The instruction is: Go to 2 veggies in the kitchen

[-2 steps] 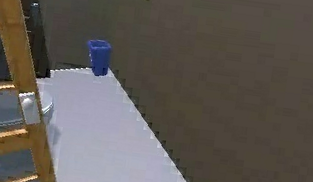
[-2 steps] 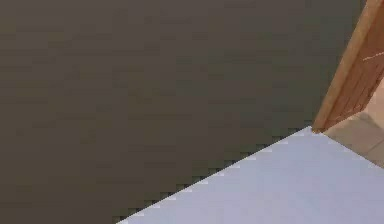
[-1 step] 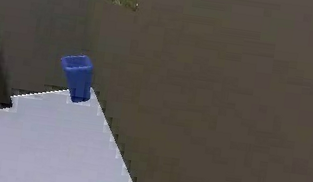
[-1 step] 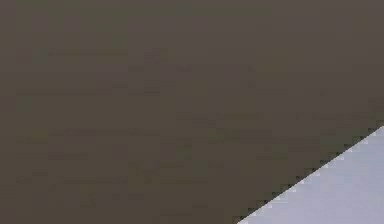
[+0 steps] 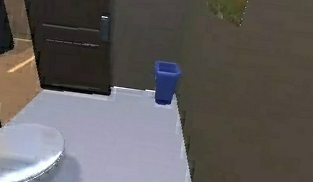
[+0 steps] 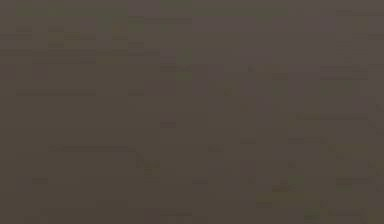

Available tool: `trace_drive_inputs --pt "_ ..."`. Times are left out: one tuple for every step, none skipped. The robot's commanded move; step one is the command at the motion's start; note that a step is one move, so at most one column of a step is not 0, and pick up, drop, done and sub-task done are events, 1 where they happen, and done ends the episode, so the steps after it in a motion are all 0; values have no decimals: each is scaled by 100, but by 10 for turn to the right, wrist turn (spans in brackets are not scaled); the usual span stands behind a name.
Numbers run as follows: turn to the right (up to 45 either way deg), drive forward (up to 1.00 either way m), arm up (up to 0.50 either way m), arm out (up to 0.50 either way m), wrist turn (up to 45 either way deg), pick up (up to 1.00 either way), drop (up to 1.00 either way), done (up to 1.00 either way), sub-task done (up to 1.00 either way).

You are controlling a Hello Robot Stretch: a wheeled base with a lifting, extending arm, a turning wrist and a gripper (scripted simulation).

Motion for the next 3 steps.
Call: trace_drive_inputs --pt "0 45 0 0 0 0 0 0 0" --pt "60 0 0 0 0 0 0 0 0" --pt "0 75 0 0 0 0 0 0 0"
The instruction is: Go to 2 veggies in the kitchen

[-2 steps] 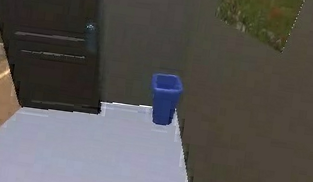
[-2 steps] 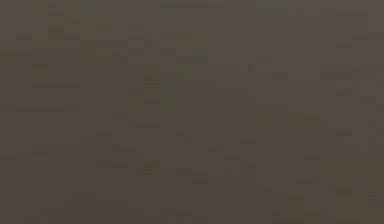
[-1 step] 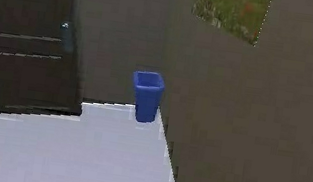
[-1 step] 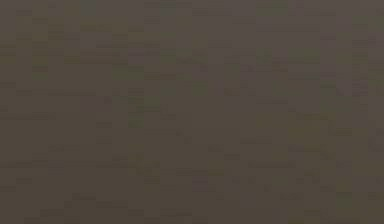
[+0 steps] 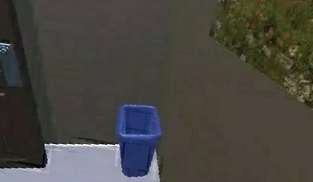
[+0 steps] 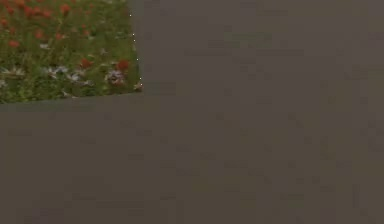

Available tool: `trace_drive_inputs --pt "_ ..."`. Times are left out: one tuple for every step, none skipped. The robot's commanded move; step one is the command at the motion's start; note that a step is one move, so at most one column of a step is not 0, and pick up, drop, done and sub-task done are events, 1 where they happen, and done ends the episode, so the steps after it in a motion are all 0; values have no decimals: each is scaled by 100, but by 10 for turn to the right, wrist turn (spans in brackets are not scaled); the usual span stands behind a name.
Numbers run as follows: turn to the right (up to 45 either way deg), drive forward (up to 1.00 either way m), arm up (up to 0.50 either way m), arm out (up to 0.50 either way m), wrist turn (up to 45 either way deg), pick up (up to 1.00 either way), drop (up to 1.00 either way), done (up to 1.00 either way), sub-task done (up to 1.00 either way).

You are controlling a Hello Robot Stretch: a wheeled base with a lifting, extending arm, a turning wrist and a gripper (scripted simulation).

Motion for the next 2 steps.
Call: trace_drive_inputs --pt "-450 0 0 0 0 0 0 0 0" --pt "-240 0 0 0 0 0 0 0 0"
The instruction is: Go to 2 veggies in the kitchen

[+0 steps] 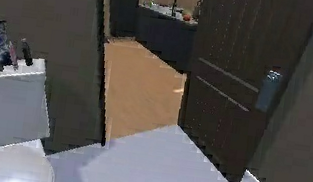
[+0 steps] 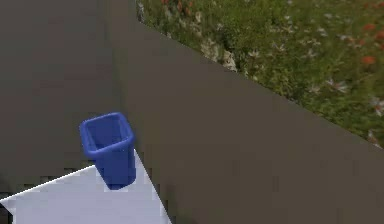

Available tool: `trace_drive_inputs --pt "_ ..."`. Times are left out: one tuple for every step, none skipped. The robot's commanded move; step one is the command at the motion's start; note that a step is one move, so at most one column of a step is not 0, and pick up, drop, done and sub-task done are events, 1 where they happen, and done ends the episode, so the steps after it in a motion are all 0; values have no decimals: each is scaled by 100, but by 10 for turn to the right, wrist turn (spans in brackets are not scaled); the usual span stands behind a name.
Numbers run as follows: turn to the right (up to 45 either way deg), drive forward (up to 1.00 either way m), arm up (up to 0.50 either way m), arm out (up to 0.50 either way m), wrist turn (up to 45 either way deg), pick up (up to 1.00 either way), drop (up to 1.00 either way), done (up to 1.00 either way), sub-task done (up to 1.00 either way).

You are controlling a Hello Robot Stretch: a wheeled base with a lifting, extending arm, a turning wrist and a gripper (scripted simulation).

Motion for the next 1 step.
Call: trace_drive_inputs --pt "0 60 0 0 0 0 0 0 0"
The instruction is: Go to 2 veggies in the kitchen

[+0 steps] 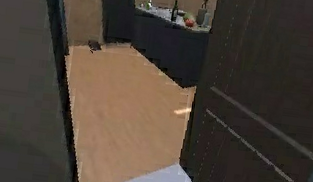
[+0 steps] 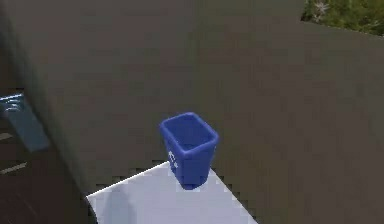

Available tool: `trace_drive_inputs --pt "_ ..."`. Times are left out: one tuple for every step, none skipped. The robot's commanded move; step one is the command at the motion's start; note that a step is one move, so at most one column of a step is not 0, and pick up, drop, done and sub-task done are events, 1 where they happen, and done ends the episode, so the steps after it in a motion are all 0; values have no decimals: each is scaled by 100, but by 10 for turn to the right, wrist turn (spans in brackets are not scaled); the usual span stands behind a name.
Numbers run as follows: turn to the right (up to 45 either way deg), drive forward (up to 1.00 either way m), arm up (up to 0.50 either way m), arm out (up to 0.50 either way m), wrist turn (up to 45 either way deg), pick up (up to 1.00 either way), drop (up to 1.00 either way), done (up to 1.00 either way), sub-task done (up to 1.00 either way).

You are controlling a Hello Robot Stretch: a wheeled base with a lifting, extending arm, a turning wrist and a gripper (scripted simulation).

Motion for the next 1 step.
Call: trace_drive_inputs --pt "30 0 0 0 0 0 0 0 0"
